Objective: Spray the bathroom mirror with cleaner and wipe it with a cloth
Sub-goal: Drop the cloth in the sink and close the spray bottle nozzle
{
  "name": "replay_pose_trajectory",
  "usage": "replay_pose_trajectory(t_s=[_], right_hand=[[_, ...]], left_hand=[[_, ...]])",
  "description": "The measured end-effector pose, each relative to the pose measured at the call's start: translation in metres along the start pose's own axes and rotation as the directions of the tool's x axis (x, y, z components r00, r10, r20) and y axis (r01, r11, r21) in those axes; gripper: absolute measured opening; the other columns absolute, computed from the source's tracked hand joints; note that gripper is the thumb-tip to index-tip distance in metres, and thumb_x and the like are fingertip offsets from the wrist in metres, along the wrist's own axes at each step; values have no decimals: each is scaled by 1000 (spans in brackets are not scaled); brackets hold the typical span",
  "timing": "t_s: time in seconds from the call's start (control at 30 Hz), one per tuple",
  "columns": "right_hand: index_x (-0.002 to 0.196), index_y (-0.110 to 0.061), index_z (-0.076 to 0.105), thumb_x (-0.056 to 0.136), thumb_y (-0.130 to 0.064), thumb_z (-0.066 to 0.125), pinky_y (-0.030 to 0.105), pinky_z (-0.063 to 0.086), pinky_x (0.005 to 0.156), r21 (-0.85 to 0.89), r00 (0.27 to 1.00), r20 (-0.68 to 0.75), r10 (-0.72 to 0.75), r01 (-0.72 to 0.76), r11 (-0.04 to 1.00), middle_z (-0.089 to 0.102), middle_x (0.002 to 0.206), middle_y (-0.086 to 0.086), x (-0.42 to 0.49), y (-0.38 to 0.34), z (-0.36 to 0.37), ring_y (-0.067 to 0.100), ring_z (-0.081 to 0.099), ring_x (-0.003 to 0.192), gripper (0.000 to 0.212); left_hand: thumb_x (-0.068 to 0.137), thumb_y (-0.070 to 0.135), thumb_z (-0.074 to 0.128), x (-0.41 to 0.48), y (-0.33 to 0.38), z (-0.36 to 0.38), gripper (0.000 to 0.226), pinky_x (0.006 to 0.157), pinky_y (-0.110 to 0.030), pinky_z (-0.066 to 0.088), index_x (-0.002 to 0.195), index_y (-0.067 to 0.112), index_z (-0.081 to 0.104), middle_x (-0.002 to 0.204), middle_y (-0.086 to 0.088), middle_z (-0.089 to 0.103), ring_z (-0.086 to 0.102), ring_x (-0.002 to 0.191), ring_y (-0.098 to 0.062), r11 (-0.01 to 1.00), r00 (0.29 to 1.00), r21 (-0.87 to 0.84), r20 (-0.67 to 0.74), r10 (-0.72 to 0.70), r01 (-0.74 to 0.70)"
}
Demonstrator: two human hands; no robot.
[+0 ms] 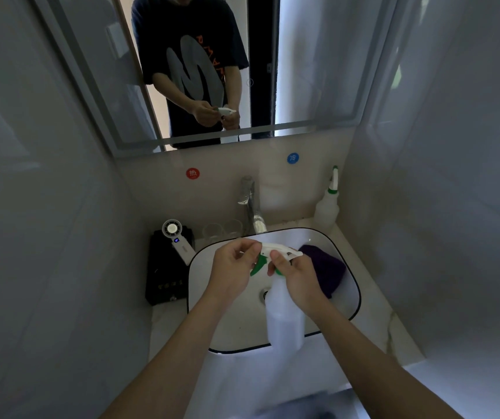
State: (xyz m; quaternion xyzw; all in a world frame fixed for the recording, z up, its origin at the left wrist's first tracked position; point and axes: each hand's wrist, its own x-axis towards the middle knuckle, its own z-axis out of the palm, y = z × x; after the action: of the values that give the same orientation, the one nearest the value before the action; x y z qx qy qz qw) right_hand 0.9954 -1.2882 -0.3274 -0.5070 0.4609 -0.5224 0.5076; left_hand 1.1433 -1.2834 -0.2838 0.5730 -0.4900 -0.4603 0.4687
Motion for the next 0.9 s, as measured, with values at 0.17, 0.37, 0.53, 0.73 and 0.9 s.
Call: replay_pose_trajectory(t_s=[0.17,0.37,0.53,0.73,0.9], right_hand=[[80,0,71,102,-11,56,25,51,73,0,999,42,31,-31,1000,69,66,1,-5,-6,1,16,63,68,29],[69,-1,69,102,-24,56,32,48,70,-88,989,65,131,-125,988,69,62,8,-30,-19,-2,21,61,64,42],[74,-3,72,98,-24,64,32,49,69,44,950,-18,312,-311,950,70,66,12,-67,-11,-35,22,63,65,33],[60,-16,70,98,-22,63,30,45,70,10,931,-141,338,-340,940,67,58,7,-139,1,-114,20,58,61,39],[60,-16,67,97,-20,66,24,47,68,-1,881,-269,389,-404,915,67,57,-1,-220,22,-186,11,58,59,38]], left_hand=[[99,10,63,-14,1,-1,16,87,-58,57,90,18,74,90,-20,73,68,91,-43,999,998,10,-41,42,-42],[97,0,62,-38,6,-2,22,77,-46,60,85,15,73,81,-16,75,69,73,-28,999,998,-8,-41,47,-48],[96,-3,63,-68,-5,27,25,74,-39,62,85,16,76,81,-7,76,72,77,-29,999,999,38,24,35,-36],[101,3,57,-111,-14,96,17,73,-28,62,99,-2,74,89,-15,79,77,83,-27,980,928,16,320,-191,197],[99,7,63,-162,-34,165,17,71,-23,60,101,-1,77,90,-14,79,77,83,-22,962,833,138,481,-274,237]])
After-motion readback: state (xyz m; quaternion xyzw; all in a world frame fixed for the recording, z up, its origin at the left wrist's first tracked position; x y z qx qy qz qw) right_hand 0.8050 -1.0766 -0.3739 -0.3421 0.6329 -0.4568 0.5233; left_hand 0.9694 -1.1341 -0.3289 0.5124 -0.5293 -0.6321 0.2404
